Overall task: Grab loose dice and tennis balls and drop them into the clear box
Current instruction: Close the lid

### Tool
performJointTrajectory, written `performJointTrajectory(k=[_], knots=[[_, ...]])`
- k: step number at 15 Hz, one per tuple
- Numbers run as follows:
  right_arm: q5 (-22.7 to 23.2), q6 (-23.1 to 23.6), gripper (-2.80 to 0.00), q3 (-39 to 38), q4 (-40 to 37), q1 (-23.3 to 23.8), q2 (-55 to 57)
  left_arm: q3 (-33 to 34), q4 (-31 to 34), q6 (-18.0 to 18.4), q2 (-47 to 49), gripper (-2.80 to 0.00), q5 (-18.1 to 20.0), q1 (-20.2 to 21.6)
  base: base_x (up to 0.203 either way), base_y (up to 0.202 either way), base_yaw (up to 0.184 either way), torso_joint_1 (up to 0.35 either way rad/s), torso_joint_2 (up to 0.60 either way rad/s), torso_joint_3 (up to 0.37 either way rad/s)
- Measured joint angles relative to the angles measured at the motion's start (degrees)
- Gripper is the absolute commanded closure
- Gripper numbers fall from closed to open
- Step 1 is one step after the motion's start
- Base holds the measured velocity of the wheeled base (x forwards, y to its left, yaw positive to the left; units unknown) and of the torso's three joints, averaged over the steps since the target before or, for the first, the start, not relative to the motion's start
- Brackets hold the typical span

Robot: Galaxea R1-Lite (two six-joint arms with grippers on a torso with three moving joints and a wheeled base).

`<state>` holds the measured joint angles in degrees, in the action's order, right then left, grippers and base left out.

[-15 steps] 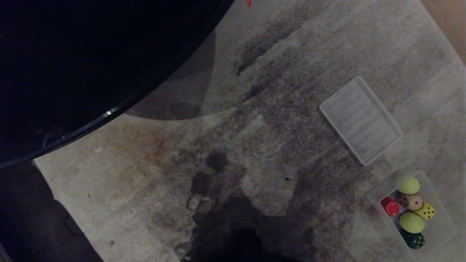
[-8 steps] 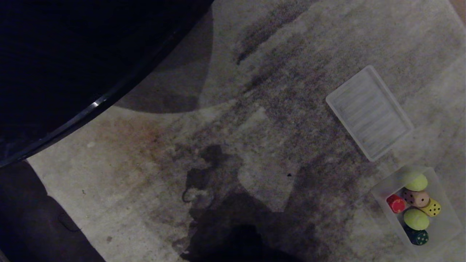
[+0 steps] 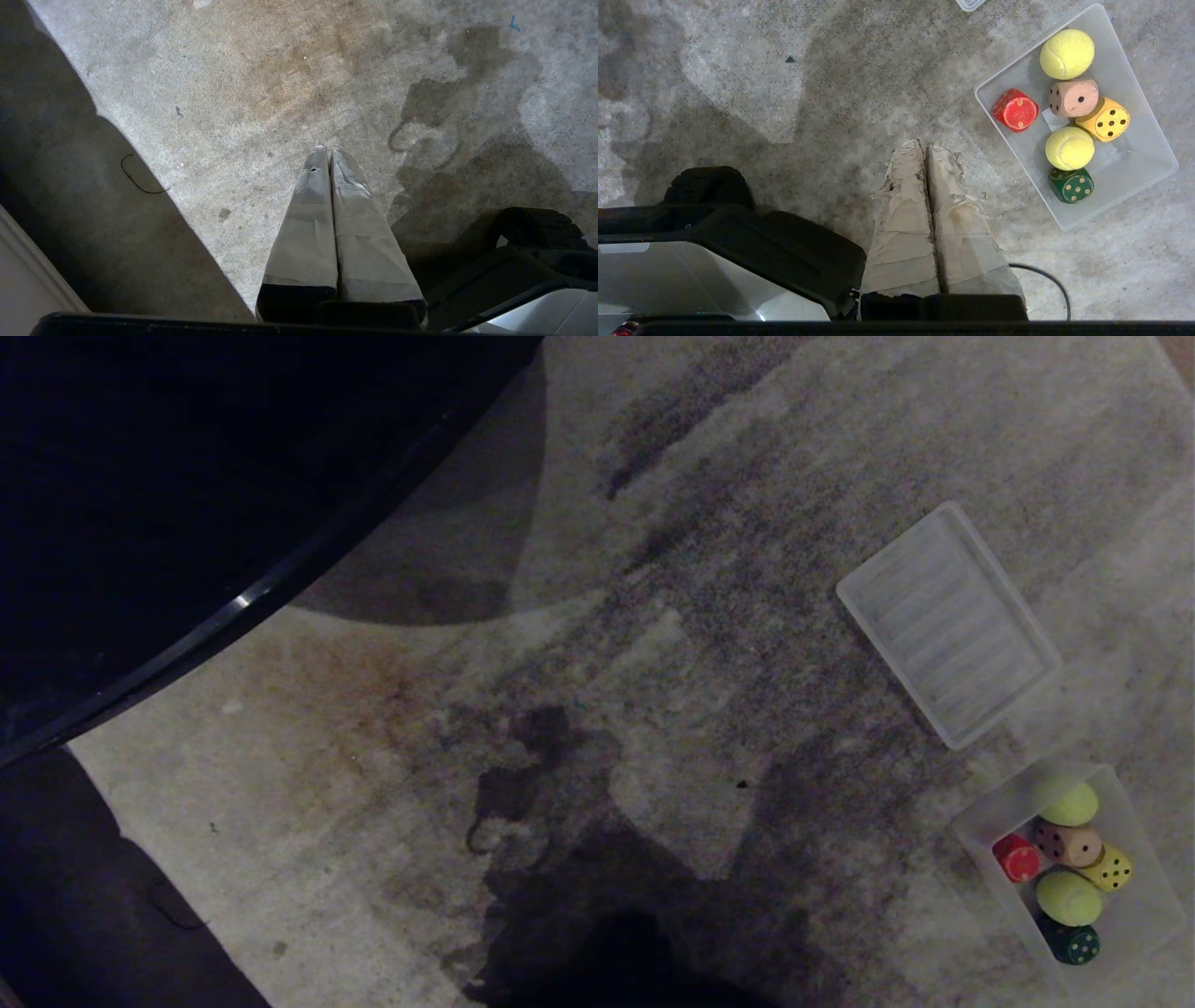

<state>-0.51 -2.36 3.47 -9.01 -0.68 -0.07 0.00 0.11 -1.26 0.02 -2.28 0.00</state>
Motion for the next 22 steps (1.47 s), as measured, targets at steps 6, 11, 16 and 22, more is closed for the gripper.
performJointTrajectory(k=[6,11,16,22], knots=[[-0.01,0.02,0.00,0.00,-0.02,0.02,0.00,0.00,-0.06,-0.01,0.00,0.00,-0.04,0.00,0.126,0.000,0.001,0.004,0.00,0.001],[0.00,0.00,0.00,0.00,0.00,0.02,0.00,0.00,-0.01,-0.01,0.00,0.00,-0.09,0.00,0.000,0.000,0.000,0.000,0.00,0.000],[0.05,-0.03,0.00,0.00,0.02,0.00,0.00,0.00,0.00,-0.04,0.00,0.00,-0.04,0.00,0.000,0.000,0.000,0.000,0.00,0.000],[-0.39,-0.27,0.00,0.00,0.00,0.06,0.00,0.00,-0.01,-0.04,0.00,0.00,-0.04,0.00,0.000,0.000,0.000,0.000,0.00,0.000]])
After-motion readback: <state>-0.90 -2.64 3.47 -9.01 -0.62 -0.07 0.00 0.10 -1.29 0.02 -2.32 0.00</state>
